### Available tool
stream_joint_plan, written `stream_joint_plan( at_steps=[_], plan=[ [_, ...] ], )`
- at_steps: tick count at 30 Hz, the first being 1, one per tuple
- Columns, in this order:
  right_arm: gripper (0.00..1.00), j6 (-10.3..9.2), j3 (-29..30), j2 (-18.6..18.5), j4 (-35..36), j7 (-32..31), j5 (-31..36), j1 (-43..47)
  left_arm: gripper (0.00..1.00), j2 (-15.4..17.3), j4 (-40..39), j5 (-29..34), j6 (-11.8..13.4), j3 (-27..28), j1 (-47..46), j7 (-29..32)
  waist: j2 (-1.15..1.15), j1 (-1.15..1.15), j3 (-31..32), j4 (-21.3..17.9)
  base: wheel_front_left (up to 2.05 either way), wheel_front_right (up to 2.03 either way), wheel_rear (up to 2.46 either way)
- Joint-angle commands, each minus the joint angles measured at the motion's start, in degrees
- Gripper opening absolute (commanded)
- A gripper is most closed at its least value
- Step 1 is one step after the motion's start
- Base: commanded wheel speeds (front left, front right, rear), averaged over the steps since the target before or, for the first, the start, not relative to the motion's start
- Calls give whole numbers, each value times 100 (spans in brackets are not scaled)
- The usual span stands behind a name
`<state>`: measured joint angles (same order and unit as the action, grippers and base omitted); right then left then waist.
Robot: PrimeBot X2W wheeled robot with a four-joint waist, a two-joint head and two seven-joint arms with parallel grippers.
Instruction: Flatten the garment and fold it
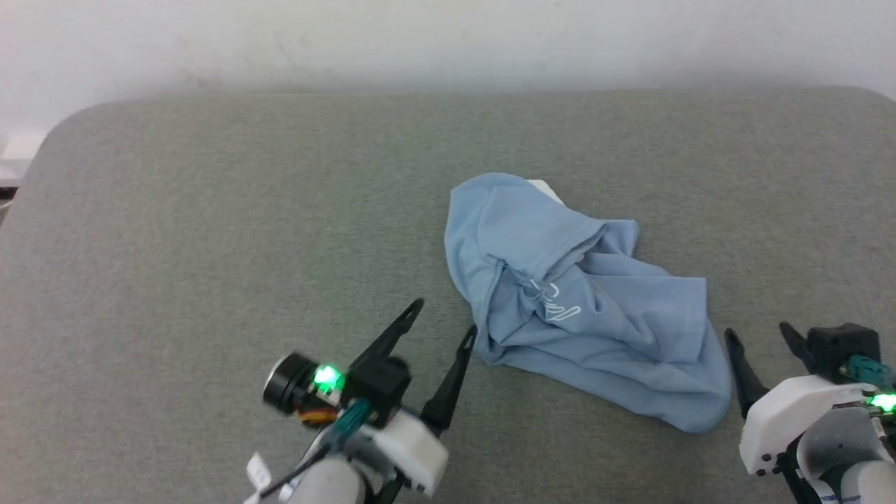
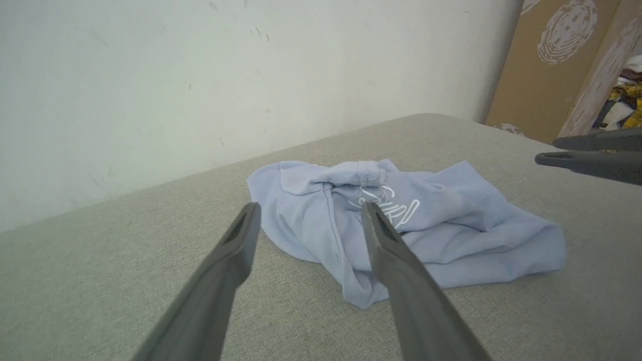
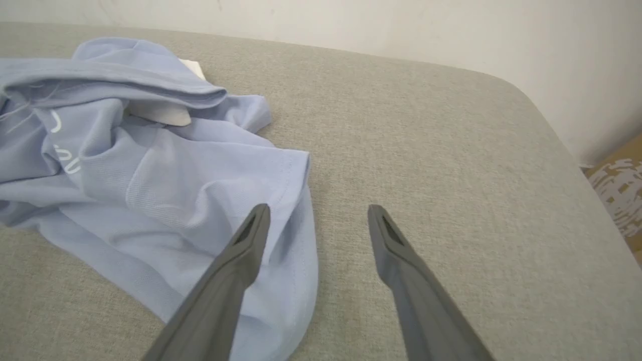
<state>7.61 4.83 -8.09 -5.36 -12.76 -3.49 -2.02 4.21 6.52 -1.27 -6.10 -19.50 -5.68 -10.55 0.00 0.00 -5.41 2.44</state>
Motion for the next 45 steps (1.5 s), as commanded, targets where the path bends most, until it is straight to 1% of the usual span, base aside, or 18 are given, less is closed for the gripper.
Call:
stream_joint_plan(
  at_steps=[1, 5, 9, 11, 16, 19, 20, 21, 24, 26, 27, 32, 34, 35, 37, 41, 42, 45],
  plan=[
    [100, -12, 110, 90, 241, 60, 54, 120, 100, 64, 105, 131, -58, -175, -385, 319, 0, 0, -87, -308, 0, 0, 0],
    [100, -12, 225, 261, 599, 83, 68, 171, 100, 127, 411, 205, -111, -575, -1118, 1078, 0, 0, -312, -597, 0, 0, 0],
    [100, -12, 300, 334, 640, 95, 85, 180, 100, 100, 688, 81, -132, -963, -1811, 1751, 0, 0, -545, -786, 0, 0, 0],
    [100, -12, 316, 360, 608, 116, 85, 168, 100, 150, 843, 36, -135, -1161, -2134, 2085, 0, 0, -643, -873, 0, 0, 0],
    [100, -12, 348, 421, 484, 206, 81, 111, 100, 364, 1239, -22, -137, -1397, -2735, 2753, 0, 0, -816, -1036, 0, 0, 0],
    [100, -12, 365, 446, 388, 277, 78, 75, 100, 456, 1360, 42, -137, -1452, -2960, 2906, 0, 0, -883, -1083, 0, 0, 0],
    [100, -12, 371, 454, 356, 299, 78, 62, 44, 460, 1395, 12, -137, -1480, -2995, 2938, 0, 0, -895, -1090, 0, 0, 0],
    [100, -12, 377, 460, 326, 321, 79, 51, 0, 442, 1399, -66, -137, -1461, -3012, 2913, 0, 0, -907, -1093, 0, 0, 0],
    [100, -12, 414, 478, 234, 381, 87, 32, 0, 394, 1333, -224, -116, -1388, -3051, 2737, 0, 0, -915, -1048, 0, 0, 0],
    [100, -12, 420, 487, 174, 398, 93, 34, 0, 328, 1231, -380, -2, -1230, -3026, 2503, 0, 0, -887, -982, 0, 0, 0],
    [100, -12, 420, 487, 174, 398, 93, 34, 0, 328, 1231, -380, -2, -1230, -3026, 2503, 0, 0, -887, -982, 0, 0, 0],
    [100, -12, 434, 497, 108, 385, 164, 90, 0, 260, 908, -879, 416, -593, -2803, 1913, 0, 0, -700, -716, 0, 0, 0],
    [100, -12, 433, 498, 121, 364, 199, 115, 0, 305, 772, -1081, 637, -246, -2636, 1695, 0, 0, -611, -600, 0, 0, 0],
    [100, -12, 447, 499, 149, 343, 220, 145, 0, 354, 672, -1308, 846, 115, -2405, 1508, 0, 0, -515, -456, 0, 0, 0],
    [100, -12, 430, 499, 189, 313, 233, 178, 0, 419, 632, -1523, 1015, 441, -2116, 1384, 0, 0, -432, -324, 0, 0, 0],
    [100, -12, 338, 482, 250, 243, 224, 248, 0, 486, 718, -1943, 1293, 1009, -1399, 1164, 0, 0, -315, -118, 0, 0, 0],
    [100, -12, 338, 482, 250, 243, 224, 248, 0, 486, 718, -1943, 1293, 1009, -1399, 1164, 0, 0, -315, -118, 0, 0, 0],
    [100, -12, 266, 456, 289, 201, 192, 284, 0, 433, 945, -2188, 1427, 1267, -850, 1024, 0, 0, -279, 1, 0, 0, 0]
  ],
)
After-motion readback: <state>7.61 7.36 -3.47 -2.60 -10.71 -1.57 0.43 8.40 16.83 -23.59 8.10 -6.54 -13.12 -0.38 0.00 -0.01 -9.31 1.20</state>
